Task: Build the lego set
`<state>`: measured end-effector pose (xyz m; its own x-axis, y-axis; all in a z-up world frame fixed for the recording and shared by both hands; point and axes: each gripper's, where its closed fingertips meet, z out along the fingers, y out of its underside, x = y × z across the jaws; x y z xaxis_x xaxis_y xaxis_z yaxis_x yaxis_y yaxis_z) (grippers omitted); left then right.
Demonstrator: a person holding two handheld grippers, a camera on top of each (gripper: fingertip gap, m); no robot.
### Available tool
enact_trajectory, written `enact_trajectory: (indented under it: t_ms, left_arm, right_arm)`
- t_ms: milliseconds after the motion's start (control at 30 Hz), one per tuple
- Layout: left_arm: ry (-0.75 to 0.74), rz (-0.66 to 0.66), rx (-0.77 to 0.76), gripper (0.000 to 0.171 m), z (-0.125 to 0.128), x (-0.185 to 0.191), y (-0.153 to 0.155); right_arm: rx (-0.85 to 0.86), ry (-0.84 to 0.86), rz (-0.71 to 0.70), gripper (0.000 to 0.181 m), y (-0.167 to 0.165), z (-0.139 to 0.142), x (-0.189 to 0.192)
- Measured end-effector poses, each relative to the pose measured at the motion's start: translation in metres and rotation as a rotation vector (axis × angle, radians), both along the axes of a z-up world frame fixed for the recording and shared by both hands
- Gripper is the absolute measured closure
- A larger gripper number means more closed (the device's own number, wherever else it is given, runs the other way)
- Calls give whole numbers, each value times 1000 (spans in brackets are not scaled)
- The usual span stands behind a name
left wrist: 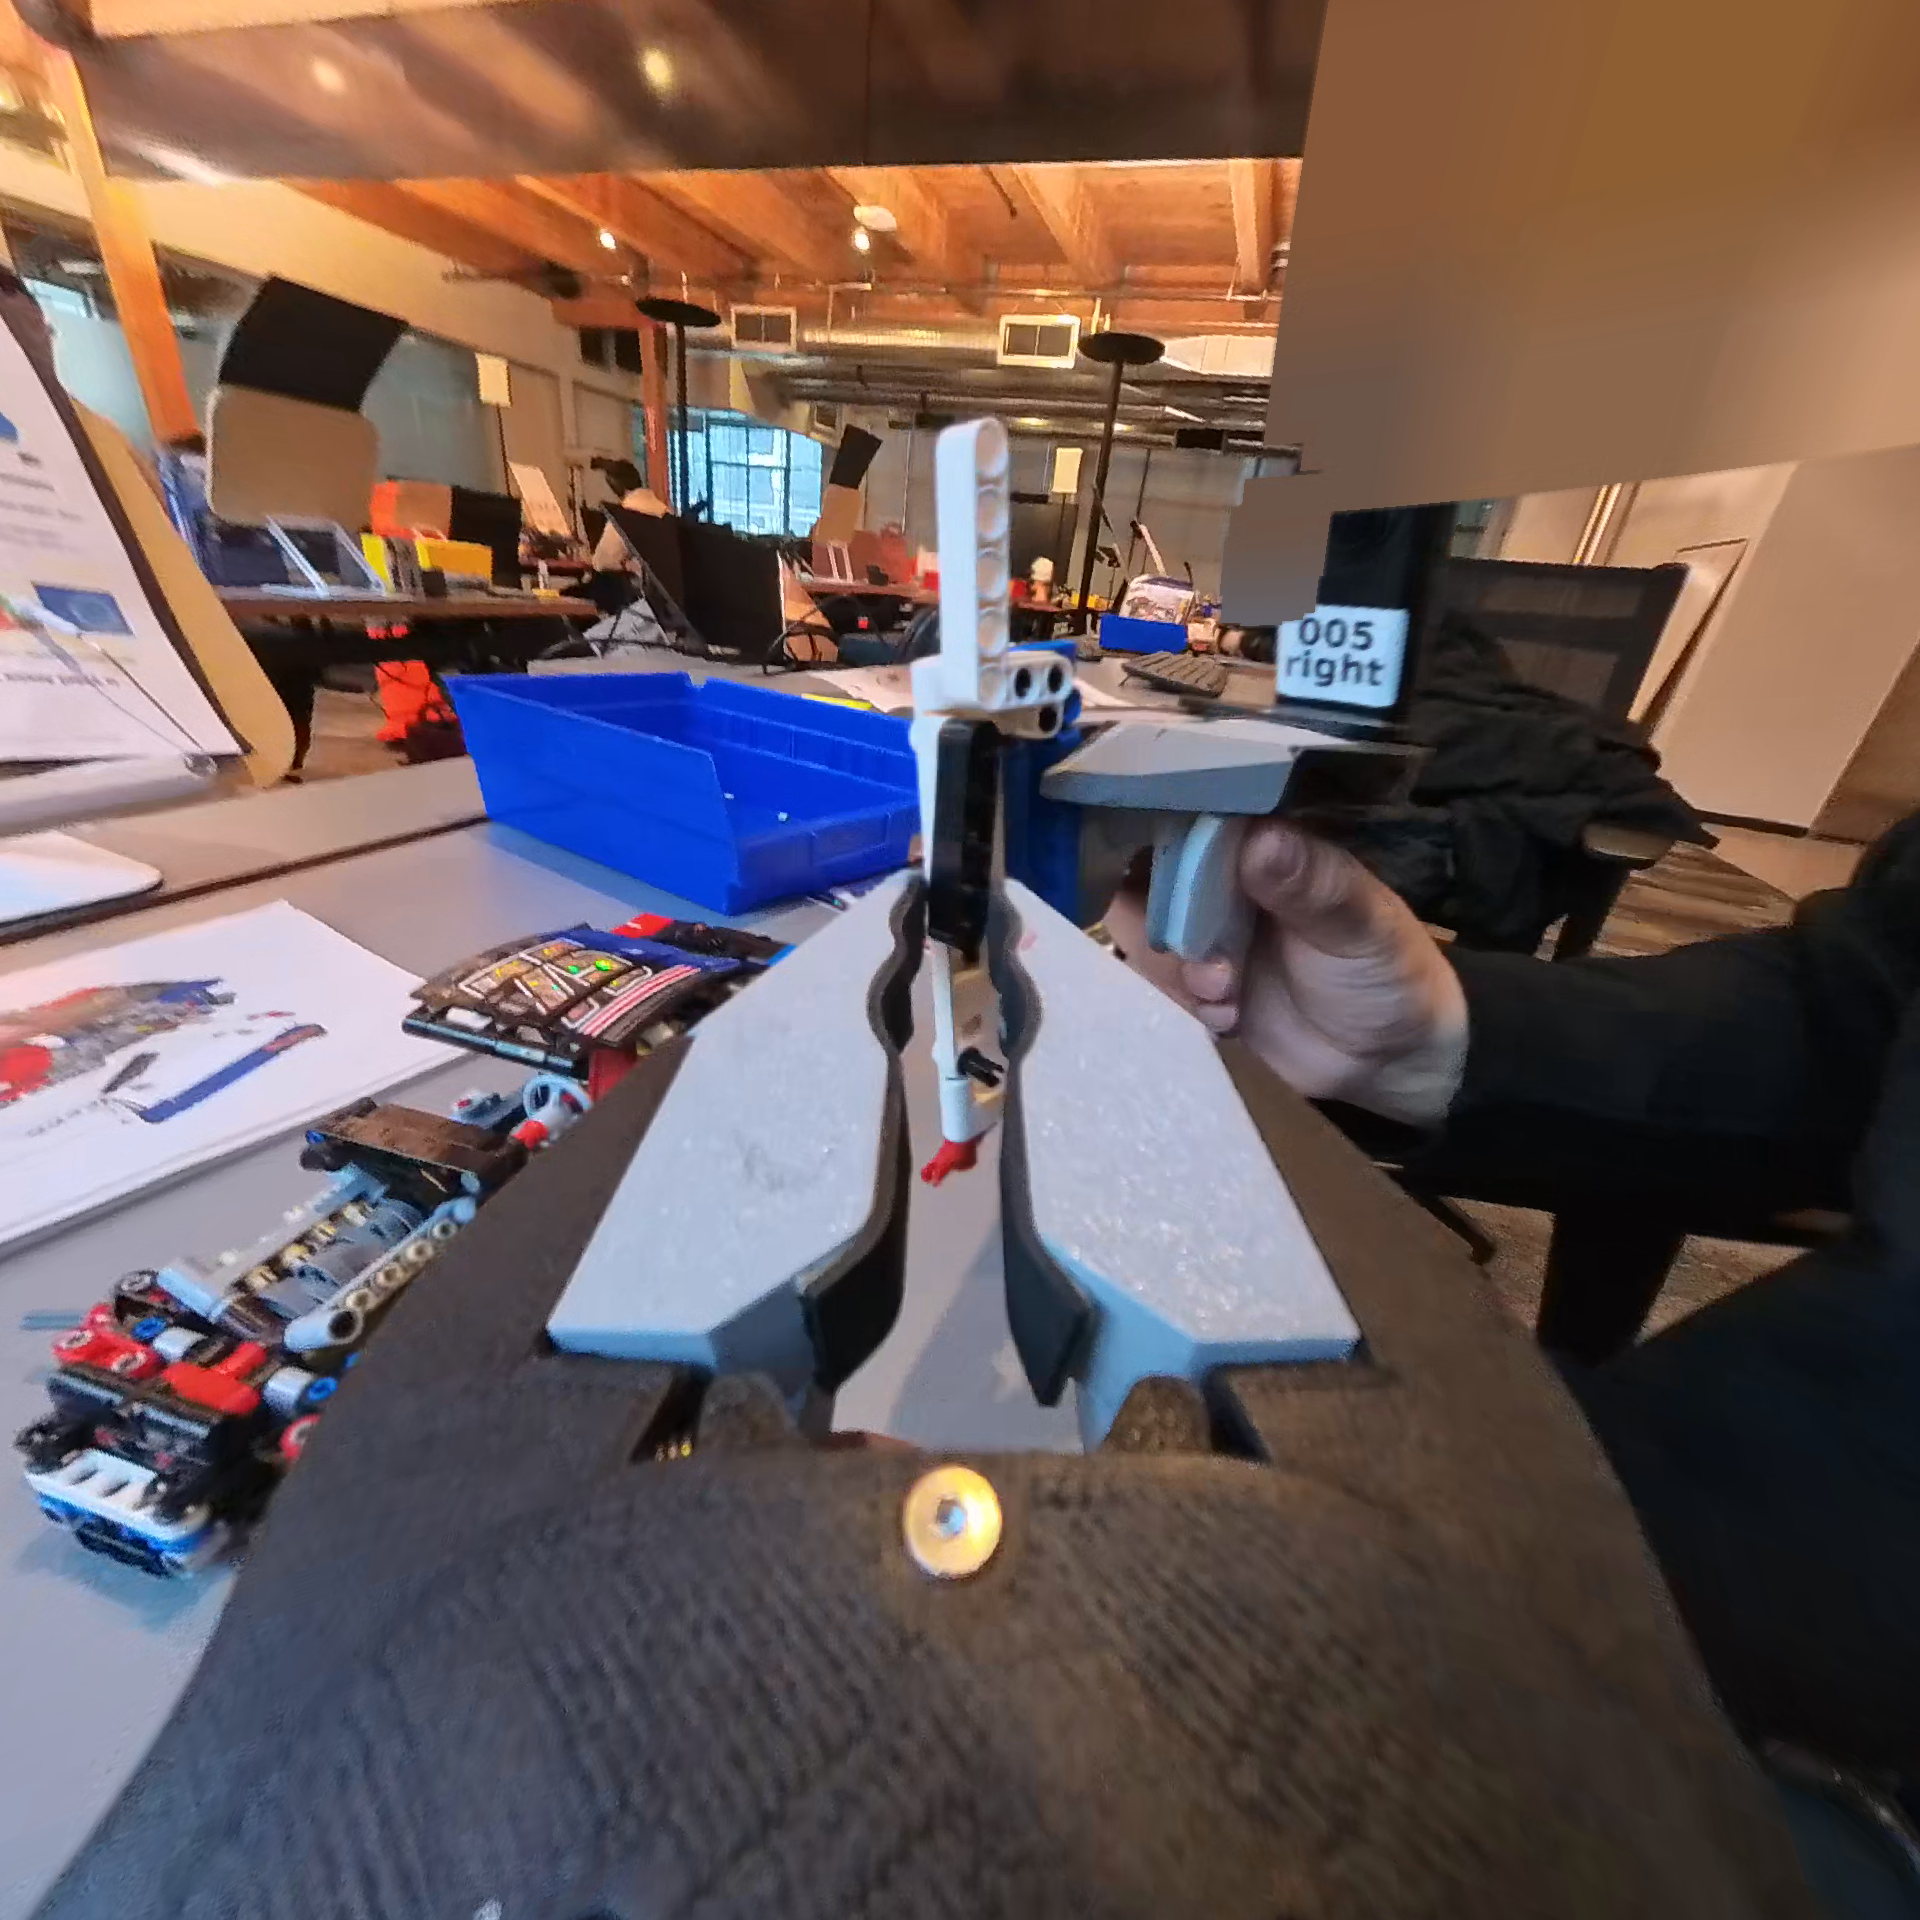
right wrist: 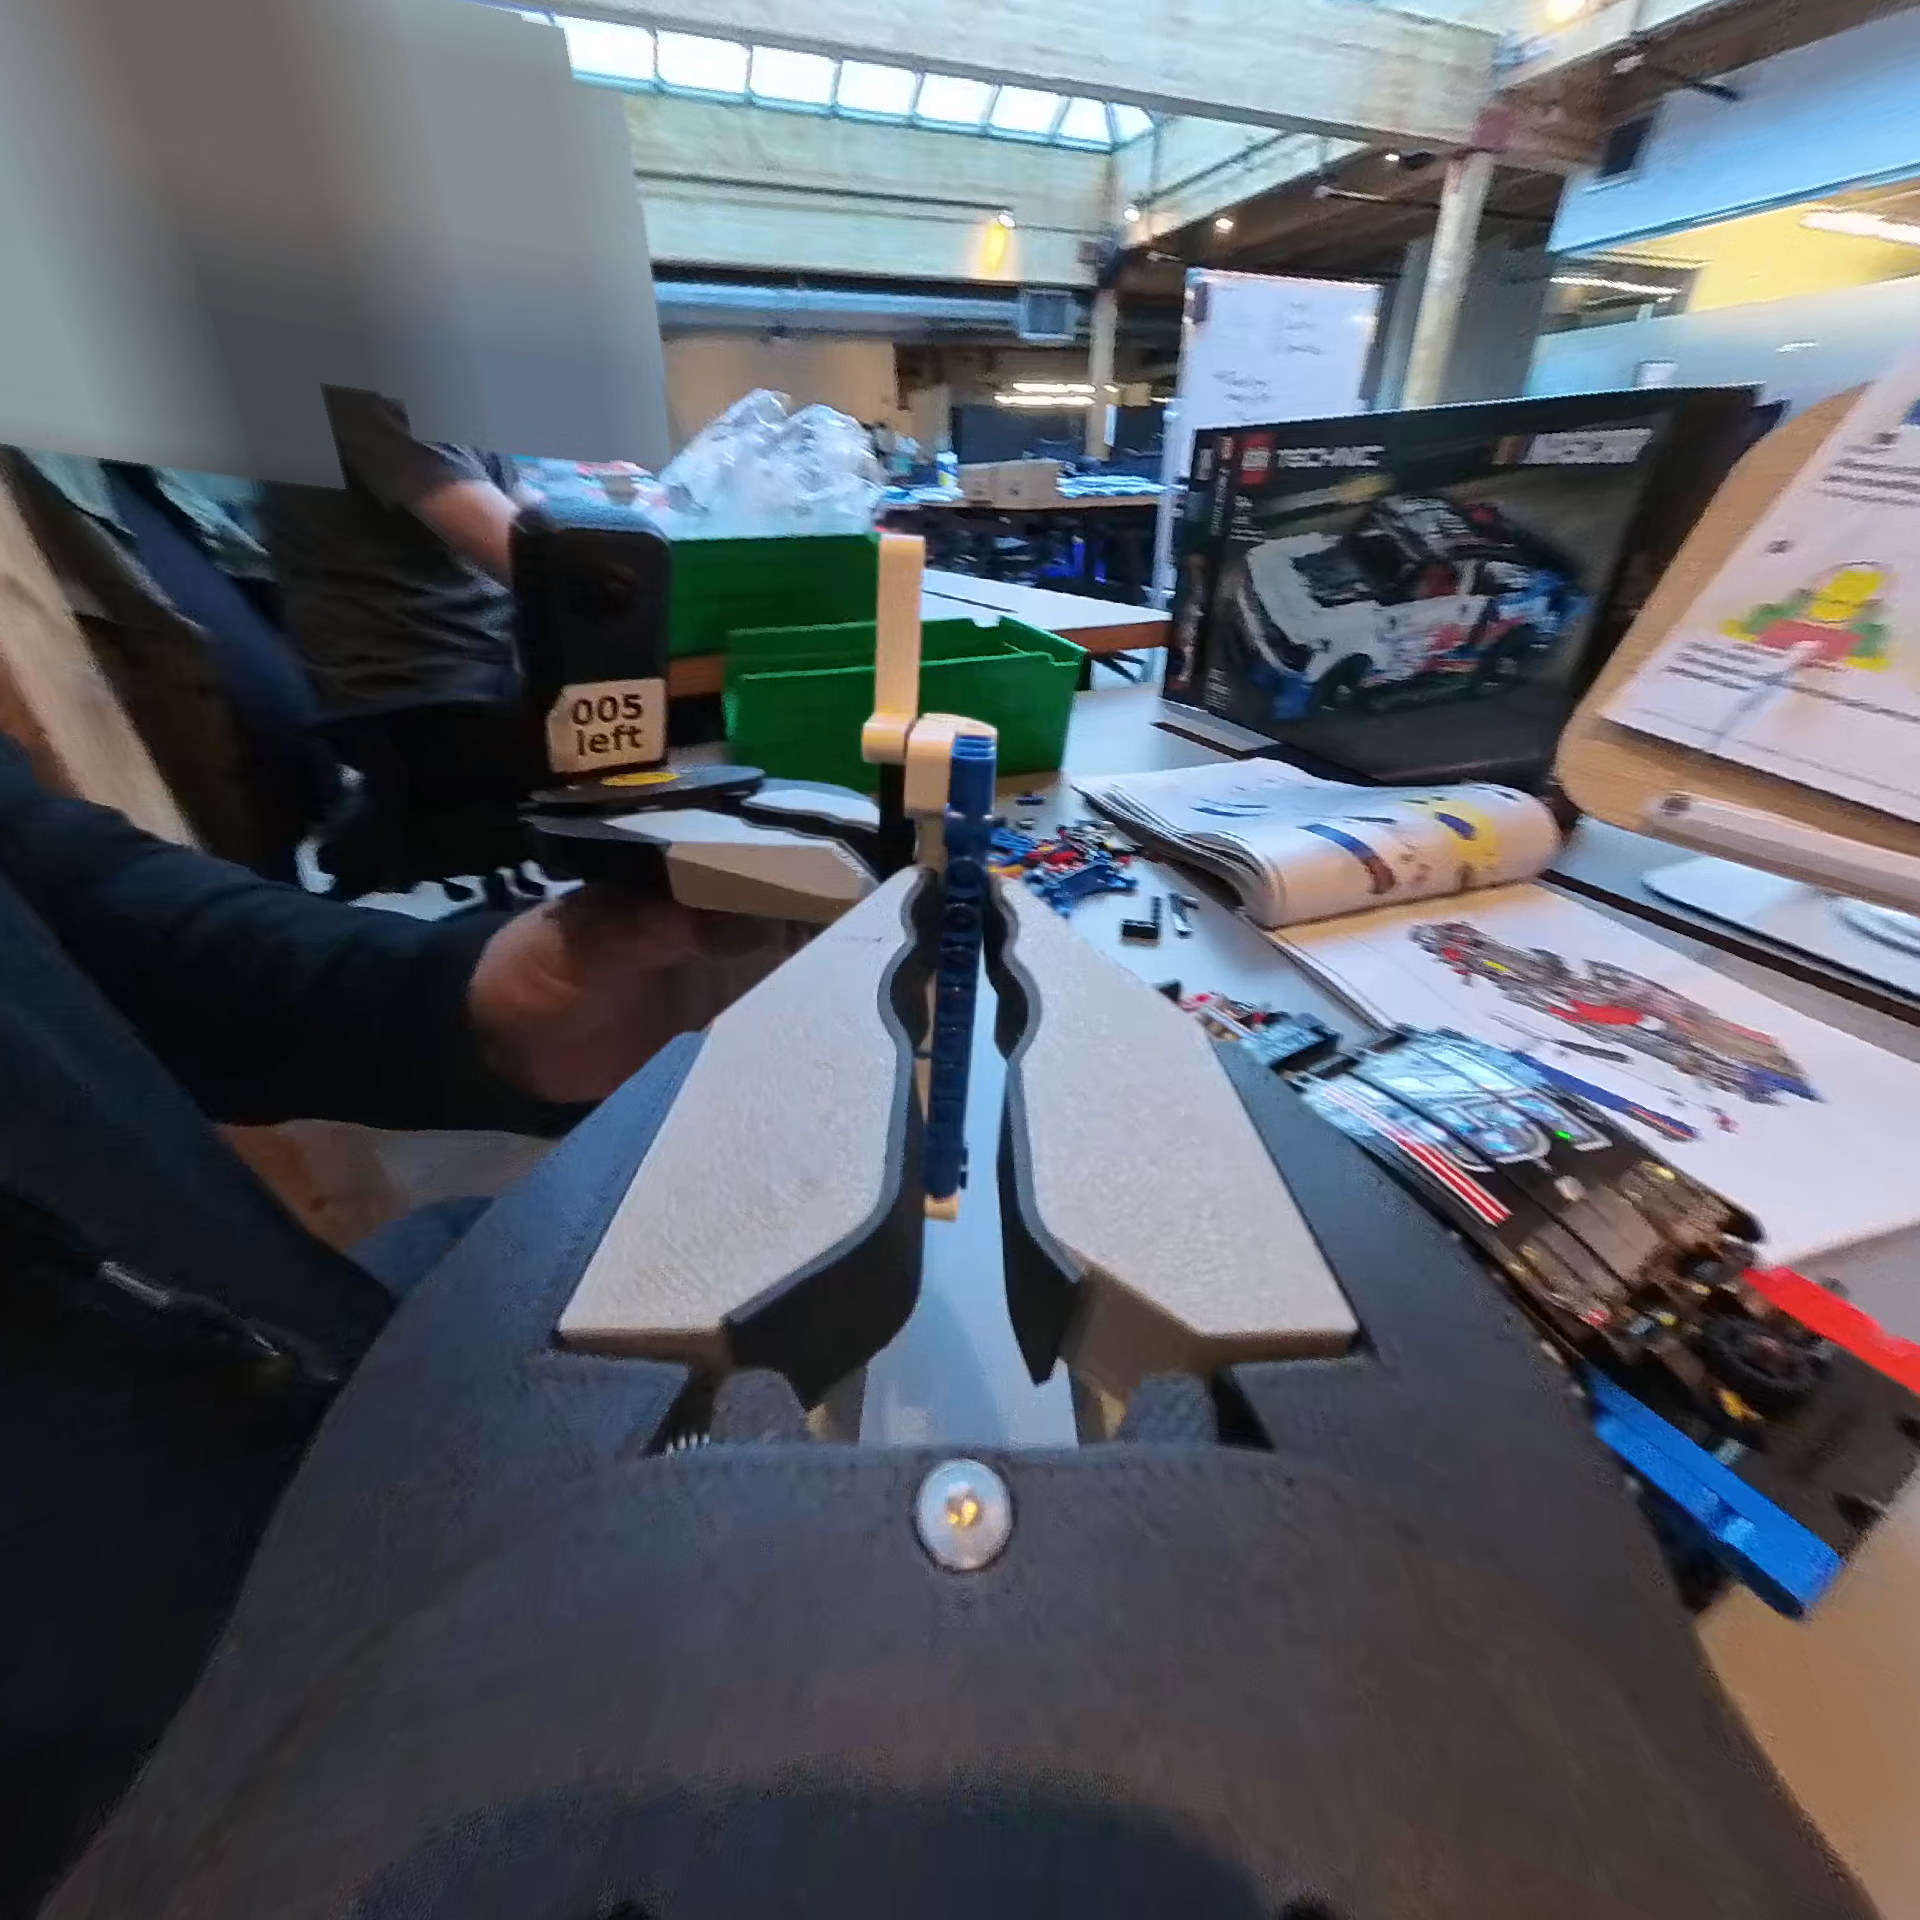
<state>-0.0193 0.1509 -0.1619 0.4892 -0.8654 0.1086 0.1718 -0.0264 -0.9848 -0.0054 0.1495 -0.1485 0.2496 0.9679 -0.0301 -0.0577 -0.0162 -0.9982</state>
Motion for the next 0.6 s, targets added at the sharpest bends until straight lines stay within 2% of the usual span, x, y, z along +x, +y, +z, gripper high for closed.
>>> enact_trajectory:
  t_ms: [100,167,200,267,367,433,467,533,600]
  left_arm:
    - [32,11,-60,162,-8,4,5]
    - [40,-20,-97,145,-10,0,2]
    - [45,-35,-112,143,-11,-5,-1]
    - [71,-23,-144,137,-16,-25,-3]
    - [123,-2,-208,136,-29,-57,-7]
    - [147,14,-251,137,-37,-73,-10]
    - [160,23,-267,138,-41,-79,-11]
    - [190,33,-285,139,-48,-85,-13]
    - [232,34,-303,140,-57,-87,-15]
  right_arm:
    - [73,-66,-93,177,6,-1,4]
    - [178,-169,-182,177,10,-3,8]
    - [245,-240,-215,177,12,-5,10]
    - [408,-431,-249,177,11,-19,12]
    - [729,-838,-294,176,17,-65,19]
    - [894,-1023,-279,176,15,-96,21]
    - [923,-1074,-237,176,10,-112,20]
    - [918,-1108,-178,175,1,-133,18]
    - [911,-1094,-118,172,-10,-140,14]
